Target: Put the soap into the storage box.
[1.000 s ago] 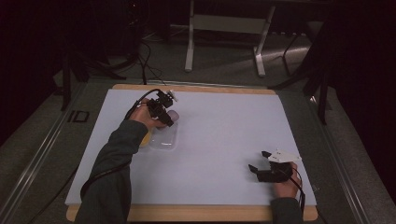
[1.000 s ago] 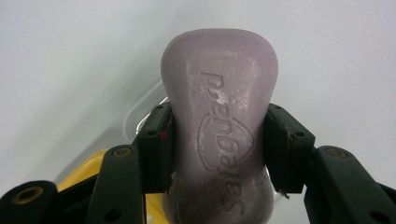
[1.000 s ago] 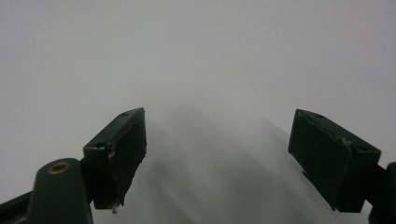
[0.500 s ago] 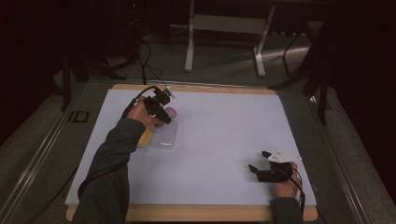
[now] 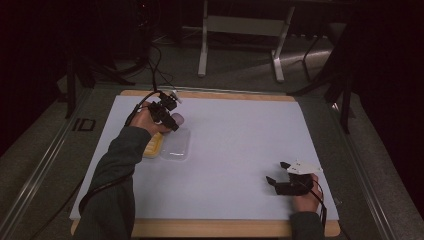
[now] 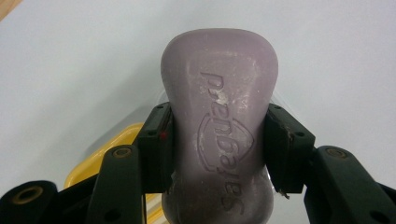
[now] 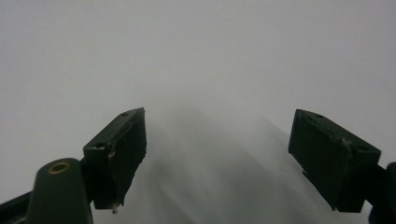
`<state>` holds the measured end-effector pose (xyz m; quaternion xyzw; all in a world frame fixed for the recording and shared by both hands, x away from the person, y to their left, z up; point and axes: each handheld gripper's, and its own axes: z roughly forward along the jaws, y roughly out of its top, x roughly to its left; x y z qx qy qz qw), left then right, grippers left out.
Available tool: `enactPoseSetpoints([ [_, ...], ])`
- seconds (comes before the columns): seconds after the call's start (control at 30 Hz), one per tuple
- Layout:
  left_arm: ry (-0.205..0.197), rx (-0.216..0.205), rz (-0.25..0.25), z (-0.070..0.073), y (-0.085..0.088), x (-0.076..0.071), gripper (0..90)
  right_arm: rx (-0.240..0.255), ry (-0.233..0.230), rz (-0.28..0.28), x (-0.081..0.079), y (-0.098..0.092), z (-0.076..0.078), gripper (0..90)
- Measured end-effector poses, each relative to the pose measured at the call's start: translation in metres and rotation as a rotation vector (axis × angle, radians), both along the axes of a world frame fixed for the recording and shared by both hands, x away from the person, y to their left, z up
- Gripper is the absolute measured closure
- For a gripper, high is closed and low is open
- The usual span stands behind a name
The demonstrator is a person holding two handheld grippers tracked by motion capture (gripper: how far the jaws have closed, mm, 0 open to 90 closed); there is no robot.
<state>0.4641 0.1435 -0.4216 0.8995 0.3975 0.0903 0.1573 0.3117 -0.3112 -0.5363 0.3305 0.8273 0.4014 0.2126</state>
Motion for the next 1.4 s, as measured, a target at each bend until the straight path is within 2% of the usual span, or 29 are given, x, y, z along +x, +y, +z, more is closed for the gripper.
enactPoseSetpoints([
  [0.43,0.008,0.021,0.048,-0.004,0.008,-0.003,49.7,-0.002,0.0,0.0,0.0,0.0,0.0,18.9],
  [0.6,0.009,0.009,0.056,-0.006,0.011,-0.005,49.7,-0.001,0.0,0.0,0.0,0.0,0.0,18.9],
  [1.03,0.02,0.012,0.114,-0.015,0.024,-0.007,49.6,-0.003,-0.002,0.0,0.0,0.0,0.0,18.9],
  [1.4,0.025,0.007,0.144,-0.022,0.036,-0.01,49.7,-0.004,-0.003,0.0,0.0,0.001,0.0,18.9],
])
